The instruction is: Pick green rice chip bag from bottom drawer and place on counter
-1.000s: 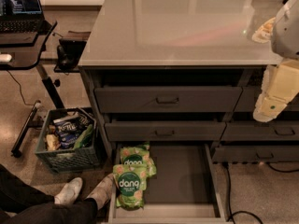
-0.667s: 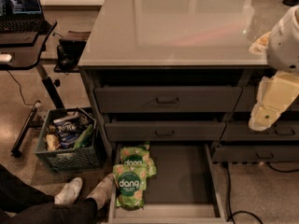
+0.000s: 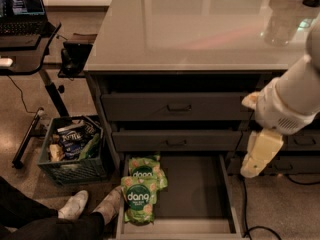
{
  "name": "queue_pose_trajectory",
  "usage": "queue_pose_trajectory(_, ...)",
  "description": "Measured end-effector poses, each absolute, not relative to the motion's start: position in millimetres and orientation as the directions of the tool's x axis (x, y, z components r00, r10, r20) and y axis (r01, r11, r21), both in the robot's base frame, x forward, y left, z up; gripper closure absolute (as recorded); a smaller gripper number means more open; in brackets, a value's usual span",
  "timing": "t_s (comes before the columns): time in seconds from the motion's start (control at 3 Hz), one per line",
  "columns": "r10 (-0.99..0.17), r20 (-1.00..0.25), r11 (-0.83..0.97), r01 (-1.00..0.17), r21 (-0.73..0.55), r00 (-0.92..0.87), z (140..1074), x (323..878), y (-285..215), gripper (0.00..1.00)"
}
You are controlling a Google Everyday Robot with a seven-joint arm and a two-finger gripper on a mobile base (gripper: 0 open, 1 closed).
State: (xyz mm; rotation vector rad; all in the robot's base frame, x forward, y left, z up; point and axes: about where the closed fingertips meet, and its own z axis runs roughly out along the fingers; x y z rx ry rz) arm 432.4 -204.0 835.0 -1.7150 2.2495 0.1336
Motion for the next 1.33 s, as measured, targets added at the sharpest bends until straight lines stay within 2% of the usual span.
queue_pose_trajectory(0.33, -0.919, -0.322, 0.27, -0.959, -0.091, -0.228, 783, 434, -192, 0.0)
queue_pose_trajectory(0.67, -0.919, -0.322, 0.27, -0.959, -0.091, -0.228, 782, 434, -192, 0.0)
queue_pose_trajectory(1.33, -0.866, -0.47, 0.238, -0.968, -0.082, -0.173, 700, 458, -156, 0.0)
